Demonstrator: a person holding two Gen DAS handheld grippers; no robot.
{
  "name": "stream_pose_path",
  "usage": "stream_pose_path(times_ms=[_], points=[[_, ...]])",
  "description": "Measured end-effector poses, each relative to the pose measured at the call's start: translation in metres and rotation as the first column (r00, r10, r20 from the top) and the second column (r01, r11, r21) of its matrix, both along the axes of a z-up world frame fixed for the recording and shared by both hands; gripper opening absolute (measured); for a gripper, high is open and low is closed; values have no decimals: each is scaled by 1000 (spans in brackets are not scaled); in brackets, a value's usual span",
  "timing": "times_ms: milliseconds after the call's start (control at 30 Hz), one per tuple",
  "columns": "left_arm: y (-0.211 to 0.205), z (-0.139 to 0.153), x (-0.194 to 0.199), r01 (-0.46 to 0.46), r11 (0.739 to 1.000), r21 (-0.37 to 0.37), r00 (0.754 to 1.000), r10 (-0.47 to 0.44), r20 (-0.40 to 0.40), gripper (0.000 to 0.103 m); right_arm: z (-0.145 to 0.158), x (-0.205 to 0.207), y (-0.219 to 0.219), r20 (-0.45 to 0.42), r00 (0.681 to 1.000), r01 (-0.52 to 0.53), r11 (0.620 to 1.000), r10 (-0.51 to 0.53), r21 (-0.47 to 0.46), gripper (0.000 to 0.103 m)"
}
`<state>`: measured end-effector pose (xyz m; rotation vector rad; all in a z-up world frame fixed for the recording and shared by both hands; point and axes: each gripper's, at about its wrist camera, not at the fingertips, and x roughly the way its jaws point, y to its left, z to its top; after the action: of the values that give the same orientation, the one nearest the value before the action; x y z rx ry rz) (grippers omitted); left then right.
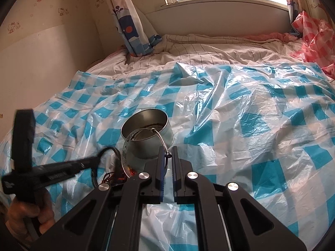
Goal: Organize jewelry
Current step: 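Lower both held bangles into the silver tin and open both grippers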
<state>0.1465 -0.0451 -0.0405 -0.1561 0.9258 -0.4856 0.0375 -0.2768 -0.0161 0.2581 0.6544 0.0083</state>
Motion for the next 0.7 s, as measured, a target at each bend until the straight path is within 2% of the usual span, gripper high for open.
stream_pose_path(times_ms=[133,367,700], points=[[-5,15,8,-10,999,-45,999,11,35,7,3,2,0,21,1000,1,1000,-1,3,7],[-33,26,32,-3,999,-39,998,6,68,7,12,17,-3,67,998,15,1000,-15,3,7],[-54,13,68,-13,1000,-6,999,14,43,7,9,59,-1,56,998,18,1000,-17,-4,7]])
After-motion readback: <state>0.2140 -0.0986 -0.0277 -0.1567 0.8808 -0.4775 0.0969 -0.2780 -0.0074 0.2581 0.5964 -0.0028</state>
